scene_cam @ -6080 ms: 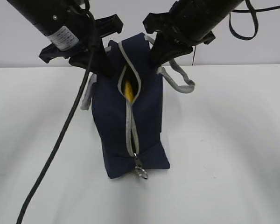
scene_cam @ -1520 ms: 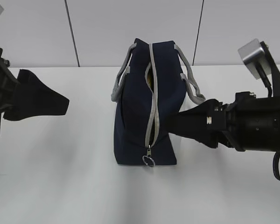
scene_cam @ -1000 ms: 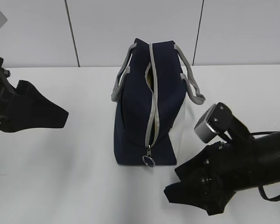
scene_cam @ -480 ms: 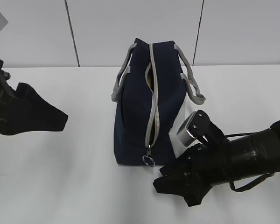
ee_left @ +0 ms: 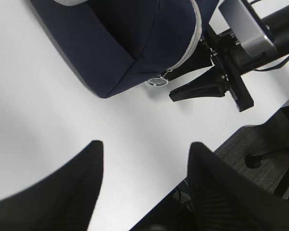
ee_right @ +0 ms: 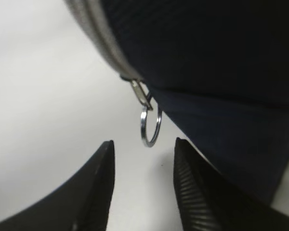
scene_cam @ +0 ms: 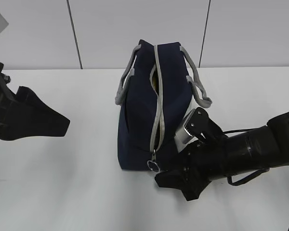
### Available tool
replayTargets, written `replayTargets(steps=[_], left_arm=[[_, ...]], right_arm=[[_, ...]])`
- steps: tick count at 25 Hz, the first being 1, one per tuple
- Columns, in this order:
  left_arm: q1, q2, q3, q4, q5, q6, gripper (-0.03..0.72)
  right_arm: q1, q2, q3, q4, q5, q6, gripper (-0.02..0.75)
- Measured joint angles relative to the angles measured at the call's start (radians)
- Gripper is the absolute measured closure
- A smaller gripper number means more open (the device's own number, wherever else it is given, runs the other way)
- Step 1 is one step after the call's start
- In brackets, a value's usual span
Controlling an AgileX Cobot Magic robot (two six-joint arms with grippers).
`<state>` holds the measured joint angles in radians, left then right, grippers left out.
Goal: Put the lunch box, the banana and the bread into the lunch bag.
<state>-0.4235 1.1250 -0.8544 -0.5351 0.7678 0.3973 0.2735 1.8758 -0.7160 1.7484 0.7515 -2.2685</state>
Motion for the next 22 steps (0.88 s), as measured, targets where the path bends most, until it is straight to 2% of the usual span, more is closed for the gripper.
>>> replayTargets(steps=[3, 8, 18, 20, 22], left_arm=[[0.0, 0.0, 0.0, 0.0, 0.0, 0.0, 0.291], [0.0, 0.0, 0.0, 0.001, 0.001, 0.0, 0.297], [0.0, 0.0, 0.0, 0.003, 0.001, 0.0, 0.3], [0.0, 0.0, 0.0, 0.003, 0.001, 0.0, 0.303], [0.0, 0.0, 0.0, 0.003, 0.001, 0.0, 0.303]], right_arm=[[0.0, 0.024, -0.017, 0.002, 0.0, -0.002, 0.432], [0.0, 0.039, -0.021, 0.041, 0.004, -0.004, 0.499], [0.0, 0.04, -0.034, 0.055, 0.024, -0.014, 0.524], [0.0, 0.04, -0.034, 0.055, 0.028, -0.014, 0.58], [0.0, 0.04, -0.034, 0.055, 0.04, -0.014, 0.678]])
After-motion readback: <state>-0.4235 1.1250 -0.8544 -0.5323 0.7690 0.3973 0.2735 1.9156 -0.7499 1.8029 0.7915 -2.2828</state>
